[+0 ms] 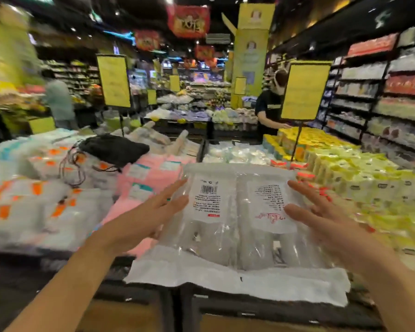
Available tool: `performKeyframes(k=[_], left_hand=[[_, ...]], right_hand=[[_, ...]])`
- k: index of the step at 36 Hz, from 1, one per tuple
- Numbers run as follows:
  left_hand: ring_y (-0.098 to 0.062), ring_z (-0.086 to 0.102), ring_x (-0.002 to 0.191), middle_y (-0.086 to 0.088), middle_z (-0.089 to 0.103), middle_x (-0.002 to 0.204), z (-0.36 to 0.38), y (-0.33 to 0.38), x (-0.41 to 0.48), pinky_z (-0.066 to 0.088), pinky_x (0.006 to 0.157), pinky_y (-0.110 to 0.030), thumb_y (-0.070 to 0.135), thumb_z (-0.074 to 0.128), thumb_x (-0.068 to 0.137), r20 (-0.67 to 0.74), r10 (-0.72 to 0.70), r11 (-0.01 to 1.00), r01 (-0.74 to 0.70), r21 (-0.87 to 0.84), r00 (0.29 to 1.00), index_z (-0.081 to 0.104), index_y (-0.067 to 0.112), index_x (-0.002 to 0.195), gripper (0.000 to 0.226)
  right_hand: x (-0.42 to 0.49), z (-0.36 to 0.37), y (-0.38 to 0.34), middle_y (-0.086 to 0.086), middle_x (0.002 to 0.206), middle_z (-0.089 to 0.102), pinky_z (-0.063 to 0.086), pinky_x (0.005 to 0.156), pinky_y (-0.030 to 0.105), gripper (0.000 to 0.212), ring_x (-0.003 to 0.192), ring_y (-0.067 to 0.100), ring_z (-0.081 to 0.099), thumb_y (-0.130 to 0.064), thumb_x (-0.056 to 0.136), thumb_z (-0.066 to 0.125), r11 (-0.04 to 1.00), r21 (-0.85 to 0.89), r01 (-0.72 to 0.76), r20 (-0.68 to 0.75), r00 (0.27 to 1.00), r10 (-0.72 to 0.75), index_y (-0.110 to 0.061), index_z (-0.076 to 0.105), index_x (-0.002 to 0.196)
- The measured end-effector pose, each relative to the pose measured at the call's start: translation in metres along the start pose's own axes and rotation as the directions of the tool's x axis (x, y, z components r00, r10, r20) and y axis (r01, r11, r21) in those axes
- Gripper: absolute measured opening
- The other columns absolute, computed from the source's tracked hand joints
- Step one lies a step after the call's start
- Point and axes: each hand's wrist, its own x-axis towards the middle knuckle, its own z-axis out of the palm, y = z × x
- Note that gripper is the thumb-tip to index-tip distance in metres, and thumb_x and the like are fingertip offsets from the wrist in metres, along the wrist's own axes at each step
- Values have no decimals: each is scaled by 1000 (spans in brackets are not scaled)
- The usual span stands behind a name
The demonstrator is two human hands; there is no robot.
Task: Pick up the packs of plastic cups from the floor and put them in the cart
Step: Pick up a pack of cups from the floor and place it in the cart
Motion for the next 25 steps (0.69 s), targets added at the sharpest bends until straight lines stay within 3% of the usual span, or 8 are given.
performKeyframes(k=[3,5,8,13,16,21,23,25], left_hand=[[12,60,103,42,56,121,-49,-17,-32,50,83,-25,56,54,90,-109,-46,999,42,-34,993,33,67,135,51],[6,52,111,34,49,133,-82,-29,-54,45,82,-22,58,55,88,-185,-85,996,77,-49,979,34,69,133,51],[2,49,105,29,47,128,-132,-46,-85,44,76,-16,59,53,87,-319,-133,991,119,-63,938,33,68,132,51],[-10,54,122,19,53,137,-225,-86,-152,51,91,-29,58,56,84,-460,-178,983,138,-119,870,34,66,133,54],[-10,58,120,17,54,137,-278,-109,-189,50,99,-33,52,56,85,-551,-185,982,141,-122,814,35,64,135,56],[-7,70,96,14,65,119,-351,-143,-245,58,81,-30,47,57,90,-677,-245,969,189,-157,694,33,62,133,52],[-13,70,99,11,65,121,-374,-156,-266,58,85,-35,42,57,93,-716,-275,961,193,-196,641,33,59,137,53],[-9,71,96,15,65,118,-392,-166,-285,58,77,-27,39,56,94,-740,-284,959,180,-219,610,35,56,139,52]], right_hand=[[28,57,-24,-12,133,59,51,81,27,58,108,8,58,-55,73,75,997,73,35,126,991,-44,-65,51,125],[44,99,-41,-12,130,62,51,91,34,58,114,10,59,-53,74,73,997,69,46,207,977,-59,-66,50,126],[64,162,-66,-9,137,56,41,108,50,57,128,19,51,-58,77,71,993,73,89,314,943,-108,-69,46,126],[87,289,-111,-10,136,57,38,110,44,64,133,15,45,-64,71,77,980,144,137,463,866,-189,-65,48,129],[97,367,-134,-13,135,56,42,107,41,57,130,18,49,-55,81,72,973,125,195,516,824,-232,-61,47,132],[105,482,-169,-8,141,53,43,106,37,60,128,17,51,-56,78,75,959,183,215,621,731,-282,-63,48,131],[107,521,-184,-12,140,51,44,92,20,56,120,6,52,-42,86,73,953,212,216,651,696,-302,-57,49,134],[109,556,-198,-11,136,56,45,80,14,56,116,4,56,-34,88,71,949,226,222,678,664,-317,-53,49,136]])
